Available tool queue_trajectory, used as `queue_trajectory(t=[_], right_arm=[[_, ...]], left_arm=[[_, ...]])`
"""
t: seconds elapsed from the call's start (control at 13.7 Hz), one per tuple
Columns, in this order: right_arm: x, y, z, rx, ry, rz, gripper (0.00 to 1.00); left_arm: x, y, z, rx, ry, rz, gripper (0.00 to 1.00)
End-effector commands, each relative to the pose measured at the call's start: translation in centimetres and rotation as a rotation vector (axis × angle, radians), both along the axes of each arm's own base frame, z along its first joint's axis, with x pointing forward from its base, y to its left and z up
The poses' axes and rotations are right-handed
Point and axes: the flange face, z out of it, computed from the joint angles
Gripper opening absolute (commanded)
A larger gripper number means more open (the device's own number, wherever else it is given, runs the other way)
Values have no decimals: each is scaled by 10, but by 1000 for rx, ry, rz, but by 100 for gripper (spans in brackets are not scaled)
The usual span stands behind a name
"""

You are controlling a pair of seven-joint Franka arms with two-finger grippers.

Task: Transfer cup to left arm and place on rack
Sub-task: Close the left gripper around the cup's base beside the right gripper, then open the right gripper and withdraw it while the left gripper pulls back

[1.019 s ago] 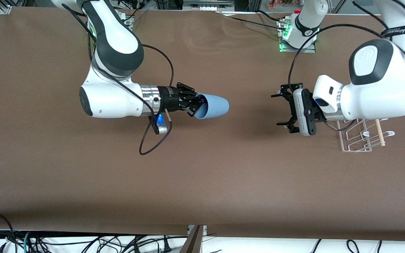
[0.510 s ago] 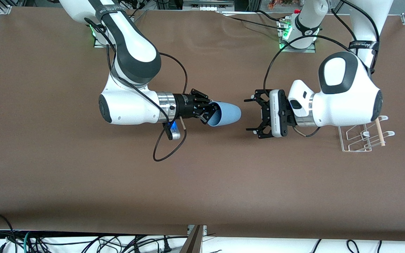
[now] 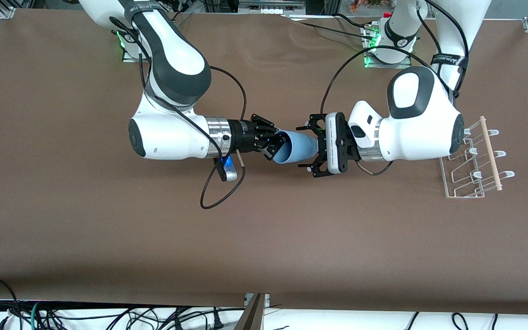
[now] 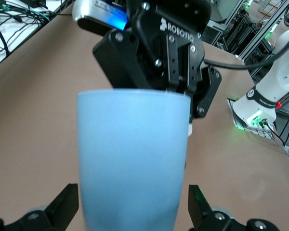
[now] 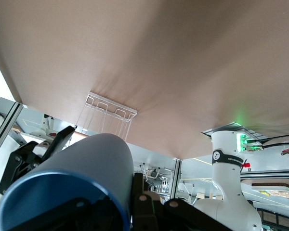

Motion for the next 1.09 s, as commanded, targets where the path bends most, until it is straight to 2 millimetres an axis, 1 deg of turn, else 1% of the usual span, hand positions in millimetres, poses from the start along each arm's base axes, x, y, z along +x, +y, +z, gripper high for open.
queue_trajectory(t=[0.0,0.07,0.15,0.22,0.29,0.36,0.51,0.66,0.73,0.8,0.87,1.02], right_arm=[[2,5,5,-1,-11,-7,0],[2,5,4,-5,-15,-4,0],[2,4,3,-19,-24,0,0],[2,4,2,-24,-30,4,0],[4,1,3,-25,-39,4,0],[5,0,3,-27,-61,17,5],[8,-6,3,-23,-92,37,41],[9,-11,5,-38,-146,71,80],[12,-18,8,-64,-171,82,98],[12,-22,10,-76,-171,98,98],[19,-37,10,-76,-169,101,99],[35,-80,20,-64,-176,120,99]], left_arm=[[-3,-3,-1,-27,-22,-7,76],[-3,-3,-1,-28,-20,-10,40],[-4,-3,-2,-28,-19,-11,16],[-4,-3,-2,-28,-19,-11,2],[-3,-2,-2,-27,-18,-8,0],[-3,-2,-1,-28,-18,-9,0],[-4,-3,1,-28,-17,-14,0],[-4,-2,2,-28,-15,-12,0],[-4,-2,4,-27,-15,-9,0],[-4,-1,4,-27,-13,-8,0],[-4,-1,3,-21,-13,-10,0],[-6,1,3,-14,0,-28,0]])
